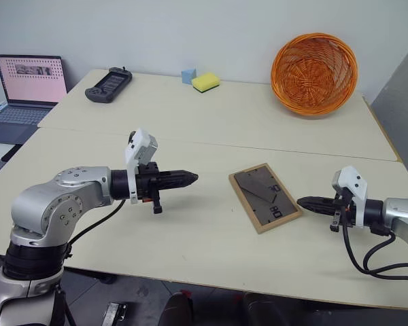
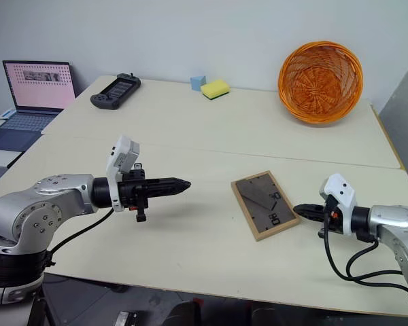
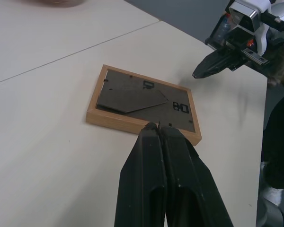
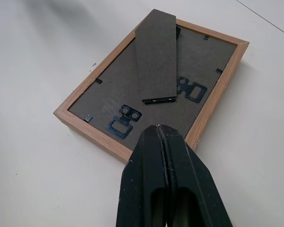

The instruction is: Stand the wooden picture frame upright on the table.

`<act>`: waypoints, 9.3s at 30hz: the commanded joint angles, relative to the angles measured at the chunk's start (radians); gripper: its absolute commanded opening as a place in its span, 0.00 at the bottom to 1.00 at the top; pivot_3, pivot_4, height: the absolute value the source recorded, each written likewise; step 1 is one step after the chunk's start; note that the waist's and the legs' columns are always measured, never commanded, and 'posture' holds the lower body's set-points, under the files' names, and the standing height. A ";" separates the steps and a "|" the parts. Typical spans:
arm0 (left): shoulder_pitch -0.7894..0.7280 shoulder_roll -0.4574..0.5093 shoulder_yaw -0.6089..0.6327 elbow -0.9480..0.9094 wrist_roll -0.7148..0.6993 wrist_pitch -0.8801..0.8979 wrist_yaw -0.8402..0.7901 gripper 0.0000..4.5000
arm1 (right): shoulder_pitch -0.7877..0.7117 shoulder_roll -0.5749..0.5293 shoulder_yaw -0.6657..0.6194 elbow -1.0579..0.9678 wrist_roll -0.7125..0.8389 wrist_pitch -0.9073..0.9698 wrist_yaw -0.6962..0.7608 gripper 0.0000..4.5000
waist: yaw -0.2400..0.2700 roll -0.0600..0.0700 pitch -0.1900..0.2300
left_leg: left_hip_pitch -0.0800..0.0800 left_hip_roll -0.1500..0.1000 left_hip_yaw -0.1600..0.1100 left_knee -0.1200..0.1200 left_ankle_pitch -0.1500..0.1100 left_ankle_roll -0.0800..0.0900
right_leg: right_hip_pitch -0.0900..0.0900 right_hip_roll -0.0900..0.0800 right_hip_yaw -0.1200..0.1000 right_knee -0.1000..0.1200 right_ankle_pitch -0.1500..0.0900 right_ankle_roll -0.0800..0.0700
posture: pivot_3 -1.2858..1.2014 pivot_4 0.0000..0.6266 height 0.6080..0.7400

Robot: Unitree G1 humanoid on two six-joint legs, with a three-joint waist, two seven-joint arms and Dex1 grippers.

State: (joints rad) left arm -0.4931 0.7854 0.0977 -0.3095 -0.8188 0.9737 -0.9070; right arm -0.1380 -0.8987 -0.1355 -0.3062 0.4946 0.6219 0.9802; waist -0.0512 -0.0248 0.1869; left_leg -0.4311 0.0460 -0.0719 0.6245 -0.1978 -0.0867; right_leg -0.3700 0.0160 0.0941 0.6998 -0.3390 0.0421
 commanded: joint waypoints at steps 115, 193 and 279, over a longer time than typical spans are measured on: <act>-0.375 -0.196 -0.234 0.363 0.446 -0.089 -0.346 0.00 | -0.042 0.163 0.065 -0.048 -0.174 0.035 -0.266 0.00 | -0.011 0.001 0.000 | 0.000 -0.001 0.000 0.004 0.000 0.000 | -0.004 0.000 0.001 0.012 0.000 0.000 | 0.52 0.24 1.00; -0.329 -0.513 0.014 0.647 0.153 0.641 0.289 0.66 | 0.033 0.200 0.096 -0.121 -0.177 0.067 -0.320 0.00 | -0.008 0.001 -0.001 | 0.000 -0.002 0.000 0.004 0.000 0.000 | -0.003 0.000 0.001 0.013 0.000 0.000 | 0.52 0.24 1.00; -0.428 -0.462 0.108 0.752 0.090 0.512 0.408 0.29 | -0.034 0.232 0.070 -0.129 -0.168 0.127 -0.372 0.00 | -0.003 0.001 -0.001 | 0.000 -0.003 -0.001 0.003 0.000 -0.001 | -0.004 0.000 0.001 0.012 0.000 0.000 | 0.52 0.24 1.00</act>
State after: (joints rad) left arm -0.8851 0.2697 0.2215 0.4713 -0.7627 1.5678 -0.4645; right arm -0.1788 -0.6216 0.0175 -0.3916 0.3076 0.7705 0.5696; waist -0.0542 -0.0237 0.1863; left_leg -0.4308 0.0435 -0.0725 0.6278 -0.1974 -0.0872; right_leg -0.3736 0.0158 0.0951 0.7116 -0.3394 0.0420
